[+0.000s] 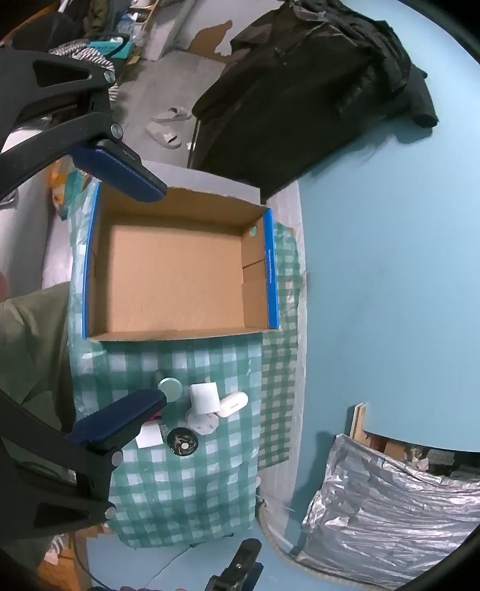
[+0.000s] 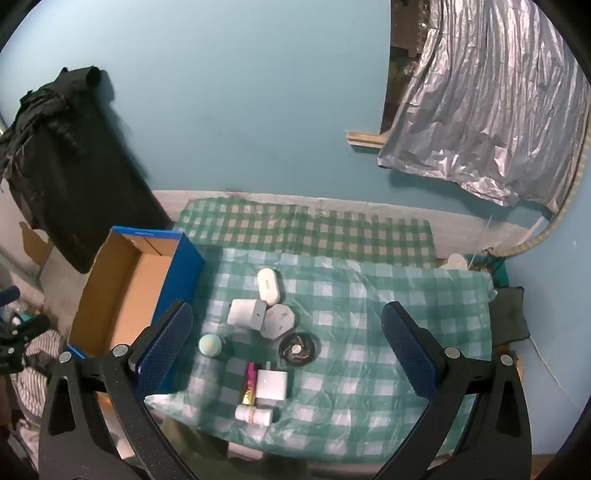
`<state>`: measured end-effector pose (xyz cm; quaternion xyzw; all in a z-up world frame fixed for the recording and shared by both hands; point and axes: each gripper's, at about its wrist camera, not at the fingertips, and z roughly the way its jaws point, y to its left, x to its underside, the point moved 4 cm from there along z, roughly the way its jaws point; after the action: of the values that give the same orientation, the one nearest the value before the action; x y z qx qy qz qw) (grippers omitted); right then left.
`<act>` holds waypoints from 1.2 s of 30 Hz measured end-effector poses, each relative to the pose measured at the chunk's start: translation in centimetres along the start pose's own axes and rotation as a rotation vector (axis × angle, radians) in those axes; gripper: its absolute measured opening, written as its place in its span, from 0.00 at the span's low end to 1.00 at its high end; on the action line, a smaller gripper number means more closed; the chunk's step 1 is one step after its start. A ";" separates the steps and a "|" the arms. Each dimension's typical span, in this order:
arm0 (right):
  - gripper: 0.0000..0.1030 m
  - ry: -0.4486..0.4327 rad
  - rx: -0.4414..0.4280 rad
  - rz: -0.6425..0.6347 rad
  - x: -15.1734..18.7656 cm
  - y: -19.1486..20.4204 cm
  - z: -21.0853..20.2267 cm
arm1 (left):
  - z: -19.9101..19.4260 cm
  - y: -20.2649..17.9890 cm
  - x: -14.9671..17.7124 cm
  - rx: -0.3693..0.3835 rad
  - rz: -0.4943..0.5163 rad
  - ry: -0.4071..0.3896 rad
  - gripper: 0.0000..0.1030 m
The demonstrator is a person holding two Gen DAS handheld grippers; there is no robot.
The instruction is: Organize rigid objects
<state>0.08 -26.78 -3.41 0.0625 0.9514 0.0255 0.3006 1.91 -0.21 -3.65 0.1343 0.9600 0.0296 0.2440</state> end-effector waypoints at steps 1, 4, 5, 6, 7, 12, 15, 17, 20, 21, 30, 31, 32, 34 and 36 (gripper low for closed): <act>0.99 0.024 0.000 0.005 0.0 0.0 0.1 | 0.0 -0.1 0.0 -0.005 0.004 0.002 0.99; 0.99 0.011 -0.007 0.003 0.0 0.1 0.1 | -0.3 -0.4 -0.5 -0.006 -0.001 0.017 0.99; 0.99 0.012 -0.006 0.001 0.0 0.1 0.1 | 0.2 0.2 0.0 0.028 -0.021 0.034 0.99; 0.99 0.014 -0.006 0.000 0.0 0.1 0.1 | 0.3 0.1 0.1 0.031 -0.019 0.030 0.99; 0.99 0.016 -0.007 0.000 0.0 0.1 0.2 | 0.3 0.1 0.1 0.029 -0.020 0.027 0.99; 0.99 0.011 -0.002 -0.003 -0.2 0.1 0.3 | 0.3 0.3 -0.2 0.025 -0.020 0.005 0.99; 0.99 0.009 -0.001 -0.006 0.0 0.1 0.2 | 0.2 0.2 -0.2 0.018 -0.014 -0.002 0.99; 0.99 0.010 0.000 -0.009 -0.1 0.1 0.4 | 0.2 0.3 -0.2 0.019 -0.015 -0.002 0.99; 0.99 0.013 -0.004 -0.014 -0.3 0.2 0.5 | 0.2 0.3 -0.3 0.022 -0.017 0.001 0.99; 0.99 0.014 -0.005 -0.019 -0.3 0.3 0.6 | 0.1 0.2 -0.2 0.020 -0.014 -0.001 0.99; 0.99 0.017 0.002 -0.021 -0.3 0.3 0.7 | 0.2 0.0 0.0 0.020 -0.012 0.000 0.99; 0.99 0.018 0.002 -0.021 -0.3 0.3 0.7 | 0.2 -0.1 0.0 0.020 -0.010 0.000 0.99; 0.99 0.020 0.001 -0.020 -0.3 0.2 0.8 | 0.3 -0.2 0.0 0.019 -0.009 0.001 0.99; 0.99 0.022 0.002 -0.019 -0.3 0.2 0.9 | 0.5 -0.4 0.0 0.018 -0.005 0.004 0.99; 0.99 0.021 0.000 -0.019 -0.2 0.1 0.9 | 0.6 -0.5 0.0 0.017 -0.004 0.005 0.99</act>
<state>0.75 -26.69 -4.03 0.0530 0.9550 0.0232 0.2910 2.08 -0.68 -4.18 0.1344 0.9611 0.0212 0.2402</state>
